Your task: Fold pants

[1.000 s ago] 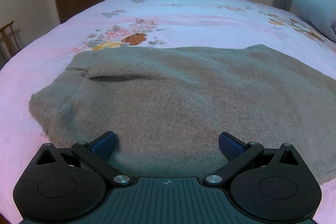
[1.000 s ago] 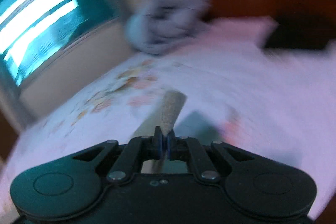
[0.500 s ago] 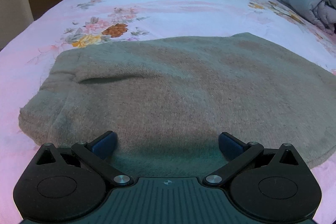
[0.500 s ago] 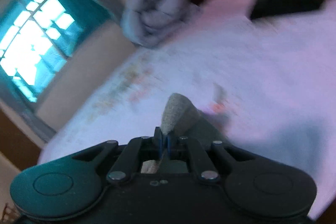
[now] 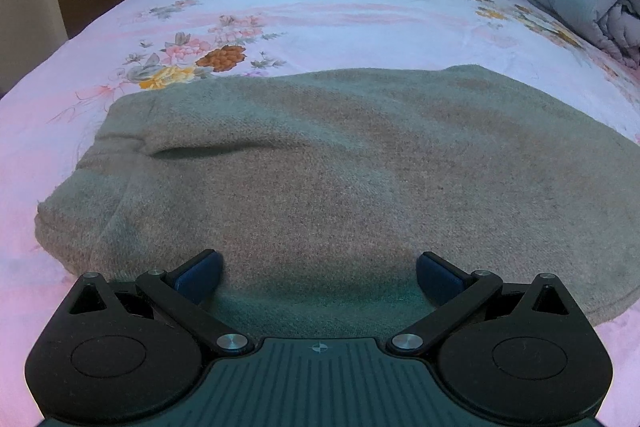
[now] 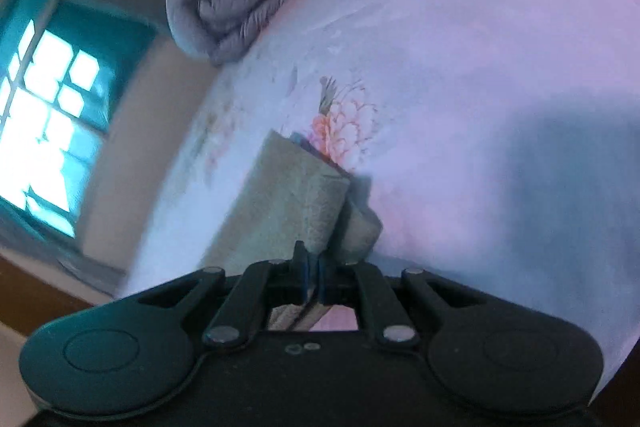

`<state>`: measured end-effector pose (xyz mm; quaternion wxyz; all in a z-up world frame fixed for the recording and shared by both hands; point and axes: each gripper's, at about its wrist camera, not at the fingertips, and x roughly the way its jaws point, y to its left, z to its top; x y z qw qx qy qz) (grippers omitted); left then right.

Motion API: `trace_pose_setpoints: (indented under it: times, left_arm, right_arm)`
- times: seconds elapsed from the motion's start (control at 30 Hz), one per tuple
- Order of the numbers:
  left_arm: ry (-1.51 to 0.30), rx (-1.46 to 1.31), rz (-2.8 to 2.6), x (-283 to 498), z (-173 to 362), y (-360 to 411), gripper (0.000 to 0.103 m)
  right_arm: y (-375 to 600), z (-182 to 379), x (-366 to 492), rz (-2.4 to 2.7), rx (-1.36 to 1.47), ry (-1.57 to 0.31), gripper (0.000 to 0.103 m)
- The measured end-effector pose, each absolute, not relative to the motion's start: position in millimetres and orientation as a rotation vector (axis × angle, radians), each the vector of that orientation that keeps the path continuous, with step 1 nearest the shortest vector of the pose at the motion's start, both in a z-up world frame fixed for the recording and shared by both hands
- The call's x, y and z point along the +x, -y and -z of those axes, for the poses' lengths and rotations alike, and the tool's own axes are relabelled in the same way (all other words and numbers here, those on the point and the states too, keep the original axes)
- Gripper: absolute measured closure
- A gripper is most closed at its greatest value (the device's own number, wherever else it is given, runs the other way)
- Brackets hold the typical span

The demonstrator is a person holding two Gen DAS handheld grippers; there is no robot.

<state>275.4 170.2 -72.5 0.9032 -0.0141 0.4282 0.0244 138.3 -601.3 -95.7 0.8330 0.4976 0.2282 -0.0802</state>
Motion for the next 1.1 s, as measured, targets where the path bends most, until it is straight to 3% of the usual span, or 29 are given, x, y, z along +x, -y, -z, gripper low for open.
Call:
trace_pose_setpoints:
  times: [0.23,0.33,0.43,0.57,0.8,1.03,1.1]
  left_arm:
    - [-0.881,-0.028,-0.059,276.1,73.1,-168.4,0.000]
    - [-0.881,-0.029,-0.056,276.4,73.6,-169.6,0.000]
    - [-0.879,-0.029,-0.057,276.4,74.2,-169.7,0.000]
    - [-0.877,-0.029,-0.061,275.9,74.4,-168.9,0.000]
    - [-0.877,-0.031,-0.061,276.4,73.6,-169.1,0.000]
    - [-0.874,-0.031,-0.064,275.0,74.3,-168.3,0.000]
    - [-0.876,-0.030,-0.064,275.5,74.5,-167.9,0.000]
  right_arm:
    - [598.4,91.3,145.0,0.160,1.057,-0.515,0.103]
    - [604.6,85.6,121.6,0.164,1.108,-0.460,0.088]
    - [610.1,91.0,95.4,0.216,1.192,-0.403,0.083]
    - [613.7,105.8,93.8,0.235,1.273,-0.398,0.083]
    - [607.7,117.2,106.4,0.258,1.334,-0.392,0.094]
    - [596.7,133.8,78.5,0.285,1.479,-0.252,0.095]
    - [596.9,139.6,78.1,0.311,1.495,-0.248,0.100]
